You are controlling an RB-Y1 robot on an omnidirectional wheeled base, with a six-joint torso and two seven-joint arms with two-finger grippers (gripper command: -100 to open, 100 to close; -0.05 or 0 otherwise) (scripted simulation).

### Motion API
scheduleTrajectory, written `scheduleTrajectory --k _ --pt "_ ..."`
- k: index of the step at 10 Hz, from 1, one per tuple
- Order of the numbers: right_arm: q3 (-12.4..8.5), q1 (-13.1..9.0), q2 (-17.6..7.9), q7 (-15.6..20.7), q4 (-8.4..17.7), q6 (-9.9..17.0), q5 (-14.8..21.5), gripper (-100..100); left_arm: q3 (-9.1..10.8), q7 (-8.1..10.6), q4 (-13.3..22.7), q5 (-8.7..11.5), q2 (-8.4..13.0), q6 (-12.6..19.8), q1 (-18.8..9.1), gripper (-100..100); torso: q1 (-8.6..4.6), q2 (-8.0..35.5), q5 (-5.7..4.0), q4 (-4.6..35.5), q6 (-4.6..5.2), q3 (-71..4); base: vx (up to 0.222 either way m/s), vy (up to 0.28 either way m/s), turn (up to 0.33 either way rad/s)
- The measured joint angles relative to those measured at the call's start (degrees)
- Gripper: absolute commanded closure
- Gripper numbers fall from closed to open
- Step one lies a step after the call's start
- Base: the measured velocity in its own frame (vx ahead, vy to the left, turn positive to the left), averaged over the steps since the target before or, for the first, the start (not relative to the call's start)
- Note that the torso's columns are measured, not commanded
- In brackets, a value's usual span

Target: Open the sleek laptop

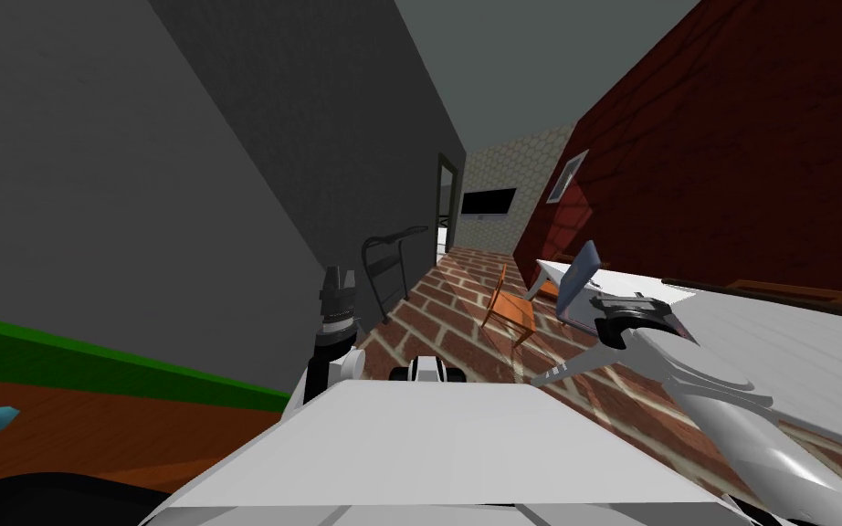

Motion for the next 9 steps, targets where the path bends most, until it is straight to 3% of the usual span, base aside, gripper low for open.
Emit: scheduleTrajectory --k 5,7,9 --pt "-1.4 -1.7 6.4 -2.4 -3.6 -0.6 1.4 100 0.00 0.00 0.0 0.0 0.0 0.0 0.0 0 0.08 -0.2 0.04 -0.1 -0.01 -0.1 -0.039 -0.088 -0.052" --pt "-3.1 -2.9 10.0 -4.3 -4.8 -1.9 3.8 100 0.01 0.00 0.0 0.0 0.0 0.0 0.0 0 -0.01 -0.1 0.00 0.0 -0.01 -0.1 -0.037 -0.095 -0.064" --pt "-3.4 -3.5 13.6 -5.5 -7.5 -1.8 3.9 100 0.01 0.00 0.0 0.0 0.0 0.0 0.0 0 -0.09 -0.1 -0.02 0.0 0.00 -0.1 -0.049 -0.129 -0.056"
